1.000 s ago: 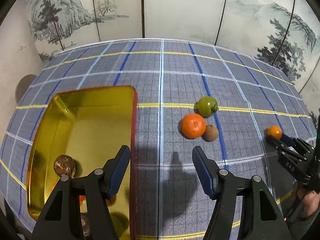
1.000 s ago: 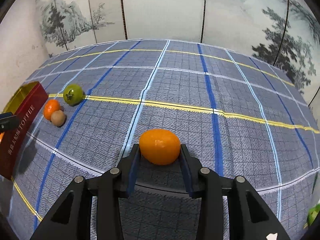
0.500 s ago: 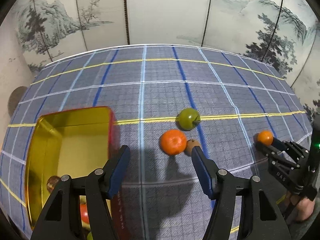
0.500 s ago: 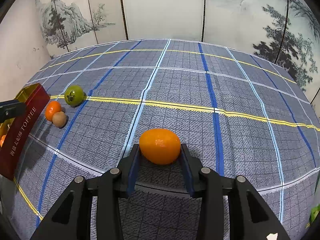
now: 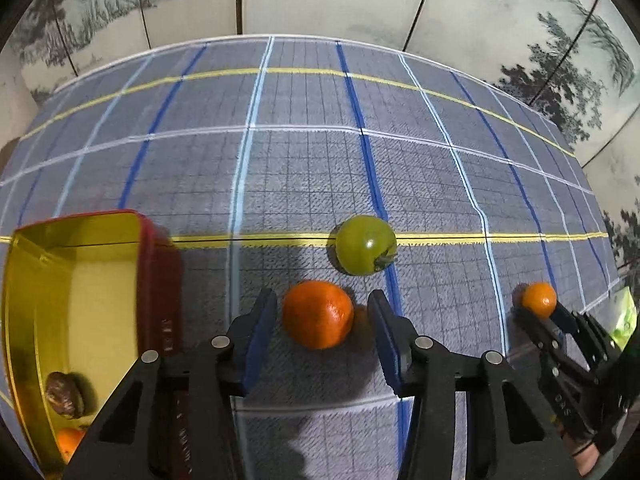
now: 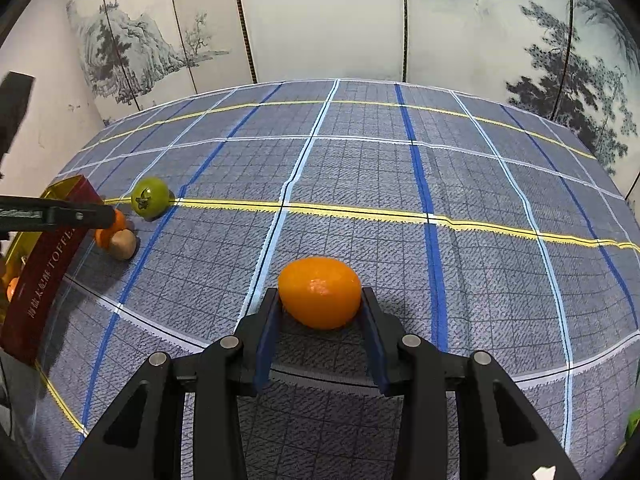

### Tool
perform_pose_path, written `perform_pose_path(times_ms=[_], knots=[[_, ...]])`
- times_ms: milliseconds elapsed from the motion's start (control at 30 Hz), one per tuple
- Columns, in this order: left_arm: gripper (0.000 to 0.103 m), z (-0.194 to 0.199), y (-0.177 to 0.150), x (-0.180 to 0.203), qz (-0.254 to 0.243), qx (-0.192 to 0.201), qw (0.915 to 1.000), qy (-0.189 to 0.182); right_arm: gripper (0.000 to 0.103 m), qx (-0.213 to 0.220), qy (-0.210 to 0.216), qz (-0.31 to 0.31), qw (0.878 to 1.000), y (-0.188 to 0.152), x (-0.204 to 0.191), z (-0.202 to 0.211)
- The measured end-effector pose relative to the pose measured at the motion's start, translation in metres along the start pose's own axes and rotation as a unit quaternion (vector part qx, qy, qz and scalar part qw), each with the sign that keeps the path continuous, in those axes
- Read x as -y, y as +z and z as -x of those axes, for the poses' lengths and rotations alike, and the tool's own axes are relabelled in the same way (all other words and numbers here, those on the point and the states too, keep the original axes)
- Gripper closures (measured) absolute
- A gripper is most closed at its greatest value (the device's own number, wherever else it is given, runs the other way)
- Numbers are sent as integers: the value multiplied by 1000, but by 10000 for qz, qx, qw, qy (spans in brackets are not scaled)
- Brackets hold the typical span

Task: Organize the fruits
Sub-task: 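Move the left gripper to the second mandarin and grasp it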

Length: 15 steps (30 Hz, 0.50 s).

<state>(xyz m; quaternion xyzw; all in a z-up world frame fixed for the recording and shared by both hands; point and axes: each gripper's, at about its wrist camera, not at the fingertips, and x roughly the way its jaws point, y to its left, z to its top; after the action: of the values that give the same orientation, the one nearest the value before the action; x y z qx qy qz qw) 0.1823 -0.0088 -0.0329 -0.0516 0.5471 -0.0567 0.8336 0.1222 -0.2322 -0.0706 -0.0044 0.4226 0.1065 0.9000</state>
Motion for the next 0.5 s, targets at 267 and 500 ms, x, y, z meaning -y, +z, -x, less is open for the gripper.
perform_pose_path(times_ms=[267,500], knots=[[66,-4,-3,-2,28,18,10000,45,65,5,50,-49,10000,1,3,-1],[67,8,-17,-4,48,114,9999,9,65,-7,-17,13,10000,1,1,-2]])
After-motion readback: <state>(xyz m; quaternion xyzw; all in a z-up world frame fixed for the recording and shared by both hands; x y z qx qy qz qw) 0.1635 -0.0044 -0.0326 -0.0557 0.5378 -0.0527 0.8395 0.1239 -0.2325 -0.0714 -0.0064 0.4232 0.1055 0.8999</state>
